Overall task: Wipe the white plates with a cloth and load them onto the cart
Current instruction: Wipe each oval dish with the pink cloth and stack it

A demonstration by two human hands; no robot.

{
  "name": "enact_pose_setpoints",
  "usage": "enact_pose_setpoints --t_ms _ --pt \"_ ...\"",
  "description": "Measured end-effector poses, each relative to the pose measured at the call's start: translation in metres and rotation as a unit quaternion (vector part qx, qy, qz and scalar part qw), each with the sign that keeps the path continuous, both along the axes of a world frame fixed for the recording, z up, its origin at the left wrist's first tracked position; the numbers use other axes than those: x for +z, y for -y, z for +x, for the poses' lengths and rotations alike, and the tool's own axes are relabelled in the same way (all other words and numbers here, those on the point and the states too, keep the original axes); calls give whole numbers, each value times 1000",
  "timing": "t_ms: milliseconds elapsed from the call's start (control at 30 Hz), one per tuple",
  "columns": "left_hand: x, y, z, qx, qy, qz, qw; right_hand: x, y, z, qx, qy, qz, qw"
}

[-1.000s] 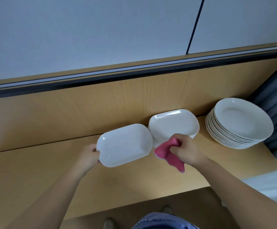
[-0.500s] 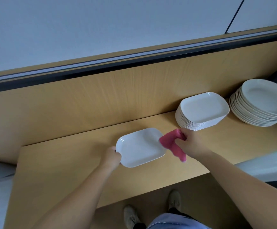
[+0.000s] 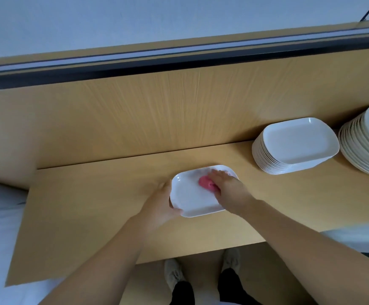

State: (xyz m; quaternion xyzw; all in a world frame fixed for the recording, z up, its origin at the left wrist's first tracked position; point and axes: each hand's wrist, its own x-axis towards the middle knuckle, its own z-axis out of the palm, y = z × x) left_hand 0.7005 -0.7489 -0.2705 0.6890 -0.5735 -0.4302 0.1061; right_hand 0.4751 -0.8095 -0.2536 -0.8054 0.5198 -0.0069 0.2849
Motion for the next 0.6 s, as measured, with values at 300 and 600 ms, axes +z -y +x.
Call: enact_pose_setpoints --t_ms 300,600 --pt "-6 -2 8 -54 37 12 998 -39 -20 40 -71 -74 6 995" --pt "-11 0 14 -50 40 -51 997 -43 -32 69 87 28 10 996"
